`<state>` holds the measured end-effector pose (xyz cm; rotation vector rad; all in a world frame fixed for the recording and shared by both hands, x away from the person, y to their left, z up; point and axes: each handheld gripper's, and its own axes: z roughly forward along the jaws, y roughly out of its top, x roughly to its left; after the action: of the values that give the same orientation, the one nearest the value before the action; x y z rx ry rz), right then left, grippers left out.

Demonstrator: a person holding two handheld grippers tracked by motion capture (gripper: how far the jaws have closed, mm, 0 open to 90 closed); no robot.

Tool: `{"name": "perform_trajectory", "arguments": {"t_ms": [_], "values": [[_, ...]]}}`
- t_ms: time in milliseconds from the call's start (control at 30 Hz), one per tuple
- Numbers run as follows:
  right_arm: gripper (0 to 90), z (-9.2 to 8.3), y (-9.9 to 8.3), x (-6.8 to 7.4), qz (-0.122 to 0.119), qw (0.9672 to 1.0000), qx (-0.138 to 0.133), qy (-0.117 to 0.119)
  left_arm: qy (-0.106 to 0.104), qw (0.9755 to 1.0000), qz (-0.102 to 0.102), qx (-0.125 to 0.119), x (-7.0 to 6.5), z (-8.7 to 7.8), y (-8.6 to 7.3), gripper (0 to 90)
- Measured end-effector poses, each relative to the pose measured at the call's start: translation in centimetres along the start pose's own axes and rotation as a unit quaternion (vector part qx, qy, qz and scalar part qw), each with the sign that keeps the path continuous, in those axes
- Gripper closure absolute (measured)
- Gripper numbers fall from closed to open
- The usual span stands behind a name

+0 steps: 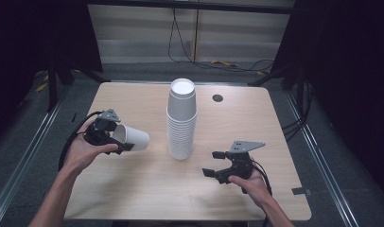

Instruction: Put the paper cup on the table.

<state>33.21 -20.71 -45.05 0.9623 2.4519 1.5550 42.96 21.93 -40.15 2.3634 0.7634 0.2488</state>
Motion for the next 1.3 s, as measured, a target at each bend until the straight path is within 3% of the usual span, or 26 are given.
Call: {"name": "perform_trajectory", "arguments": {"t_ms": [67,267,533,700,833,1033,1067,1167,1267,1300], "values": [[17.1,0.0,0.0,-0.1,0.002,1.0000,-0.001,0.002,0.011,0.9999,-0.003,0.006,0.2,0.3,0.0,9.0],[16.6,-0.2,0.0,-0.2,0.011,0.9999,0.003,-0.003,0.023,0.9983,-0.002,0.054,0.7,1.4,-0.2,8.9],[16.3,0.1,0.1,0.0,0.011,0.9999,0.010,-0.001,0.014,0.9961,-0.011,0.086,1.5,2.2,-0.4,8.5],[15.9,0.2,0.0,-0.1,0.013,0.9998,0.013,0.000,0.010,0.9953,-0.015,0.095,1.5,2.4,-0.2,8.3],[16.1,0.2,0.0,-0.1,0.014,0.9998,0.013,0.000,0.020,0.9934,-0.003,0.113,1.4,3.0,0.3,7.9],[15.9,0.2,0.0,-0.1,0.016,0.9998,0.014,0.001,0.023,0.9917,-0.001,0.126,1.3,3.8,1.5,7.6],[15.9,0.2,0.0,-0.1,0.016,0.9998,0.013,0.001,0.023,0.9913,0.008,0.130,1.3,3.9,1.8,7.5],[15.9,0.1,0.0,-0.1,0.016,0.9998,0.012,0.001,0.021,0.9915,0.006,0.128,1.1,4.3,2.0,6.8],[15.8,0.1,0.0,-0.1,0.017,0.9998,0.012,0.000,0.024,0.9882,0.009,0.151,1.3,4.7,2.2,6.2],[15.8,0.1,0.0,-0.2,0.017,0.9998,0.011,0.000,0.024,0.9882,0.009,0.151,1.3,4.7,2.2,6.1]]}}
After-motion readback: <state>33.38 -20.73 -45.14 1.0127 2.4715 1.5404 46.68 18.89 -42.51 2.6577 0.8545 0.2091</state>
